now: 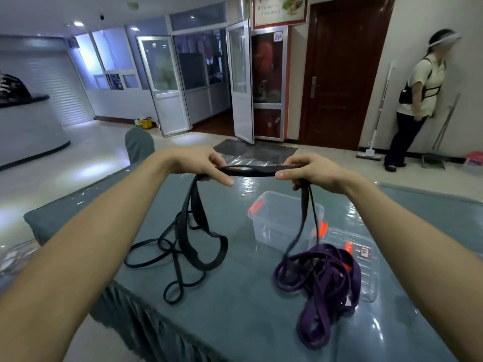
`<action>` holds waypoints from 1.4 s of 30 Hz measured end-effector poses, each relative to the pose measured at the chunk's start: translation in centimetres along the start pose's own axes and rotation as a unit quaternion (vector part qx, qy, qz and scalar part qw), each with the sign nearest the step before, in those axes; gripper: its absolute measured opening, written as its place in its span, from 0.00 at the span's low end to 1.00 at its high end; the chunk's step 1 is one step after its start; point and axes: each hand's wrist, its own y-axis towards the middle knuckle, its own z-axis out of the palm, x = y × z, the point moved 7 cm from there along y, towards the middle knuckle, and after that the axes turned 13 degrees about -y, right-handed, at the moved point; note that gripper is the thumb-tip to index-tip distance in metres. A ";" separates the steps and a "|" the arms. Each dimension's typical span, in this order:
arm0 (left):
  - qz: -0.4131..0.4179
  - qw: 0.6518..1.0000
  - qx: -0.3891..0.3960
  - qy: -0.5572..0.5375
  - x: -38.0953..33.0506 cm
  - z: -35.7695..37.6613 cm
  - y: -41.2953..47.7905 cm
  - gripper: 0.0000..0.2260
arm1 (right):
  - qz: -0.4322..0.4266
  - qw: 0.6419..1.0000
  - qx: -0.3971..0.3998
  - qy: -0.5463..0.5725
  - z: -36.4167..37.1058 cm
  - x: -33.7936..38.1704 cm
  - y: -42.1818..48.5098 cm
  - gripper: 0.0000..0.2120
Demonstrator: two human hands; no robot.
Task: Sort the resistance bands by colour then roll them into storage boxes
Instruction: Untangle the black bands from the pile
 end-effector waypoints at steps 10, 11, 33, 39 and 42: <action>0.147 0.954 -0.066 -0.254 -1.5 -0.5 0.3 0.07 | -0.004 0.999 -0.048 0.020 4.3 -1.3 -0.3 0.32; 0.154 0.949 -0.073 -0.264 -1.8 -0.6 0.2 0.10 | -0.001 0.999 -0.052 0.015 5.1 -1.4 -0.2 0.33; 0.171 0.823 -0.134 -0.525 -2.6 5.1 4.2 0.13 | 0.164 0.966 -0.060 0.190 16.4 -7.9 -8.6 0.13; 0.124 0.793 -0.109 -0.587 0.2 11.2 6.8 0.12 | 0.204 0.977 -0.059 -0.035 11.3 -12.3 -18.0 0.19; 0.060 0.824 -0.090 -0.557 2.6 16.1 7.9 0.08 | 0.233 0.963 -0.114 -0.077 7.3 -14.7 -23.2 0.12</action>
